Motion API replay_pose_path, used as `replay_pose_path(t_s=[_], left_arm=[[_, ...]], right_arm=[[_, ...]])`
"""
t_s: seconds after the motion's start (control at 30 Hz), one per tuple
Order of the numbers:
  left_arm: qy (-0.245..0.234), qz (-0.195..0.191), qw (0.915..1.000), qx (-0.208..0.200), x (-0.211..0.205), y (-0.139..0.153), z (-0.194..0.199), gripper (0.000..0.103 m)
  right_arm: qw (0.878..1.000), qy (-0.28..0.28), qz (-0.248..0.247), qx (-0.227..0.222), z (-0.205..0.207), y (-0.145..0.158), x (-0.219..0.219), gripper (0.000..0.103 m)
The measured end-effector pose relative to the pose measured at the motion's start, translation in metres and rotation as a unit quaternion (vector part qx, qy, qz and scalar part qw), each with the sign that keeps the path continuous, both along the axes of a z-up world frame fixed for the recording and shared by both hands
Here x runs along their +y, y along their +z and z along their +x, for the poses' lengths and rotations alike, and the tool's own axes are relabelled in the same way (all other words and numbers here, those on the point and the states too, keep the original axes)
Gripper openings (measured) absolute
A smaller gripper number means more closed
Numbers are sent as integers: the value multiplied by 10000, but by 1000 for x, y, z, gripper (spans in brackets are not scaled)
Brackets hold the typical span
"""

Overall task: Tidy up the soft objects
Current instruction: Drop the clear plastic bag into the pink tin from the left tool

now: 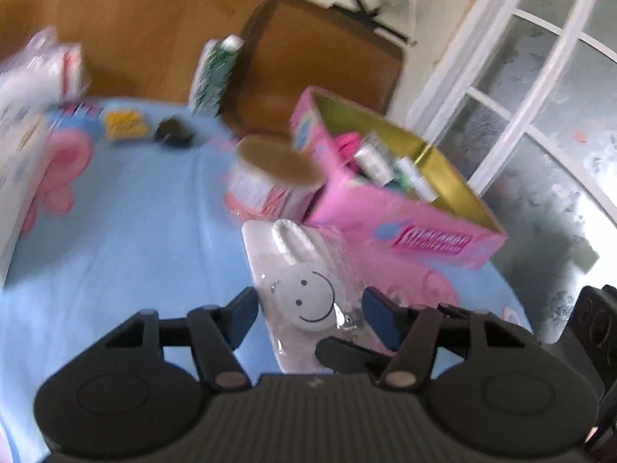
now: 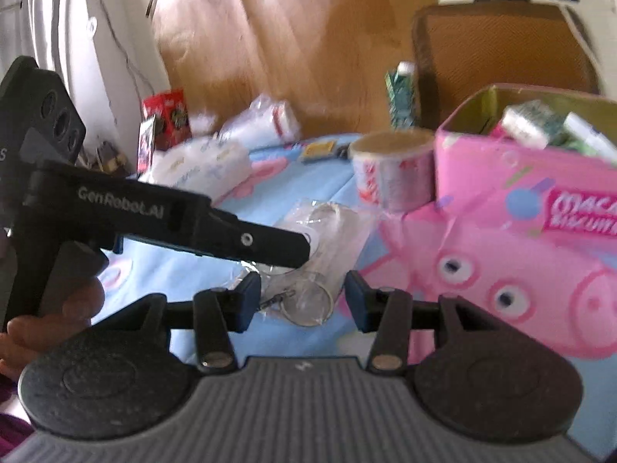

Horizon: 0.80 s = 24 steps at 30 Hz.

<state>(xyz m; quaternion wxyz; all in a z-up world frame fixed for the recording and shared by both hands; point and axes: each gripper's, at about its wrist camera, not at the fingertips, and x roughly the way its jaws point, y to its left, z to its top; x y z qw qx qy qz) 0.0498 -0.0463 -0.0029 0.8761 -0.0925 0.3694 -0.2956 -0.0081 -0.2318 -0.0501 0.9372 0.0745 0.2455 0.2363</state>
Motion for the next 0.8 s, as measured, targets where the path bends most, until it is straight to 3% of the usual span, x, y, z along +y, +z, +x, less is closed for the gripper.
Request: replay_pose_path(t_s=[0.2,0.33,0.5,0.63,0.7,0.8], left_arm=[[-463,174,9961,-726,-67,41,23,60],[-851,134,9917,-954,-117,51,44,60],[-1043,247,9896,-960,-174,45,70,61],[-1081,436,9911,-635,-205,28,94,64],[-905,479,9926,-658,-210,25,99,67],[-765,493,9932,-729,-207,25,98,67]], right_arm=[[9963,-578,-55,-640,7,28,-33,51],[9896,-1106,-223,-888,21,38,-65,51],[9816,-1671,-377,-846,39,33,-107,50],[9751,-2005,-421,-846,51,30,-129,50],[9684,-2300,-493,-828,57,29,-137,51],[9513,-2829,-914,-812,74,19,-144,60]])
